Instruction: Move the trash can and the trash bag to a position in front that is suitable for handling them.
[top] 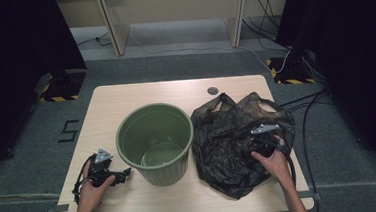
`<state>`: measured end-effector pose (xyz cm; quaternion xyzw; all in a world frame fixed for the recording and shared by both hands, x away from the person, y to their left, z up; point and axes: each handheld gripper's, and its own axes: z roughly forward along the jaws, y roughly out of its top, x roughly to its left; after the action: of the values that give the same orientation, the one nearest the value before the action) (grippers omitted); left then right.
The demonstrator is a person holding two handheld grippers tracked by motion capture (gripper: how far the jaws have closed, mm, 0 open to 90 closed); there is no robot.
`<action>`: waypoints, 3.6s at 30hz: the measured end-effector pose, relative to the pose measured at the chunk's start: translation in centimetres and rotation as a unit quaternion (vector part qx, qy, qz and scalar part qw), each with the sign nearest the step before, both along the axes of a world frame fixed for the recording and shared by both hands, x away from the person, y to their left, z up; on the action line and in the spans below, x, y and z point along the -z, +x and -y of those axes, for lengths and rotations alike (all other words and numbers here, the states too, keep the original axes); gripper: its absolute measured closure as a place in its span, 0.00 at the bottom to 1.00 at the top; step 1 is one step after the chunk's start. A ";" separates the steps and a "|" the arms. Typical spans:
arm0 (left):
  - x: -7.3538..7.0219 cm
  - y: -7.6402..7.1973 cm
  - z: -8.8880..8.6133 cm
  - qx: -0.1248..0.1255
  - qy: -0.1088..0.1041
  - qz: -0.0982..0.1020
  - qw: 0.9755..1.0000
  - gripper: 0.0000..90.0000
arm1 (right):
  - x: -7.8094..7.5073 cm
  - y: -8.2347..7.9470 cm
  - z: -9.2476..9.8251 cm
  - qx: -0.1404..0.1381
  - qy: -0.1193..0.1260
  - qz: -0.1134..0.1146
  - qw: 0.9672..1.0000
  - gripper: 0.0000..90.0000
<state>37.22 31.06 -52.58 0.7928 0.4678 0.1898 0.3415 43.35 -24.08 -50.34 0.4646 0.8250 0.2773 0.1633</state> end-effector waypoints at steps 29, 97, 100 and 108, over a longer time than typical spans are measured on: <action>0.0 0.0 0.0 0.000 0.000 0.000 1.000 0.00 | 0.3 -2.7 -2.1 -0.033 0.009 0.014 0.999 0.17; -2.4 -1.3 3.5 0.043 -0.069 0.029 0.996 0.17 | -4.3 -3.9 -10.4 -0.030 0.087 0.105 0.990 0.21; -2.5 -0.9 4.6 0.047 -0.071 0.032 0.996 0.17 | -4.4 -3.9 -10.3 -0.029 0.093 0.112 0.989 0.22; -3.2 0.0 6.0 0.045 -0.073 0.041 0.995 0.17 | -4.3 -3.5 -10.3 -0.026 0.105 0.109 0.988 0.22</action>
<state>37.22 25.03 -49.36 0.7773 0.4301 0.1718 0.4258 39.84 -13.80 -46.00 0.4247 0.7803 0.4154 0.1953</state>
